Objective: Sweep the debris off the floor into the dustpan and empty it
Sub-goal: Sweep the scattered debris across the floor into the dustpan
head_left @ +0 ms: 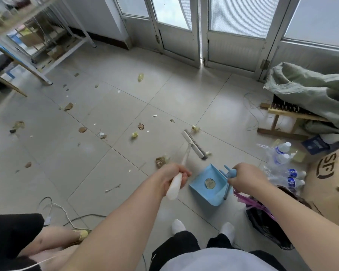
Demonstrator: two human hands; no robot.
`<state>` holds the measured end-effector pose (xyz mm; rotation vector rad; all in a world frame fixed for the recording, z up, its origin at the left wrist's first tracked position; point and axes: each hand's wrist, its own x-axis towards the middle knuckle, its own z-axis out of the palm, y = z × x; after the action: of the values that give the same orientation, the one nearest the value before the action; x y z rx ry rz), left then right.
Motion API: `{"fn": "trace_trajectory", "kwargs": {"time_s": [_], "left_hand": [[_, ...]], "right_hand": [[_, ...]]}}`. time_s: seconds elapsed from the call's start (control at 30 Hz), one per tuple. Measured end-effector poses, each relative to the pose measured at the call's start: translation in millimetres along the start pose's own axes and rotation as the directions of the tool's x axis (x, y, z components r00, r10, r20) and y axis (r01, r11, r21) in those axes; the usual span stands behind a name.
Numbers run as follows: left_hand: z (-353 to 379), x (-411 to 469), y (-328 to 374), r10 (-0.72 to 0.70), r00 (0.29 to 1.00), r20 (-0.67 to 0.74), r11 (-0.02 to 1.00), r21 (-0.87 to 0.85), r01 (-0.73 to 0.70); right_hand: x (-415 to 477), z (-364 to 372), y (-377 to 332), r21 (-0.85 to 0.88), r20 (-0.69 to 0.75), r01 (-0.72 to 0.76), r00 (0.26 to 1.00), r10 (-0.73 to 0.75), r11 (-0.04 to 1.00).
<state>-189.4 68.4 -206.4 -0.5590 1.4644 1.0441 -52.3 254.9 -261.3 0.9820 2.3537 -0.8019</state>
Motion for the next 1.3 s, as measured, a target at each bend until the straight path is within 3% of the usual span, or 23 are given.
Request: {"fn": "trace_trajectory", "kwargs": {"time_s": [0.07,0.17,0.37,0.73,0.9,1.1,1.3], "left_hand": [[14.4,6.8,-6.1,-0.014,1.000,-0.020,0.962,0.273,0.019],[32.9,31.2,1.6,0.115,0.990,-0.086,0.854,0.517,-0.055],[58.3,63.3,34.2,0.150,0.989,0.005,0.711,0.695,-0.112],[-48.7,106.2,120.8,0.110,0.991,-0.082,0.689,0.725,-0.017],[-122.8,89.7,147.8,0.097,0.987,-0.126,0.626,0.779,0.038],[-199.3,79.7,156.5,0.072,0.963,-0.258,0.659,0.737,0.148],[-226.6,69.3,147.6,0.149,0.927,-0.343,0.677,0.719,0.157]], "right_hand": [[-1.5,-1.8,9.7,0.023,-0.010,-0.023,1.000,0.023,0.999],[-1.1,-6.2,19.8,0.043,-0.024,-0.052,0.998,0.053,0.998],[-0.4,-8.5,17.9,0.063,-0.055,-0.097,0.993,0.100,0.993],[30.4,-4.2,-48.6,0.124,-0.057,-0.207,0.975,0.215,0.970],[55.6,-5.3,-98.7,0.099,-0.045,-0.193,0.979,0.199,0.976],[77.6,0.8,-139.7,0.065,-0.053,-0.156,0.986,0.159,0.986],[86.8,4.7,-151.3,0.072,-0.047,-0.105,0.993,0.108,0.992]]}}
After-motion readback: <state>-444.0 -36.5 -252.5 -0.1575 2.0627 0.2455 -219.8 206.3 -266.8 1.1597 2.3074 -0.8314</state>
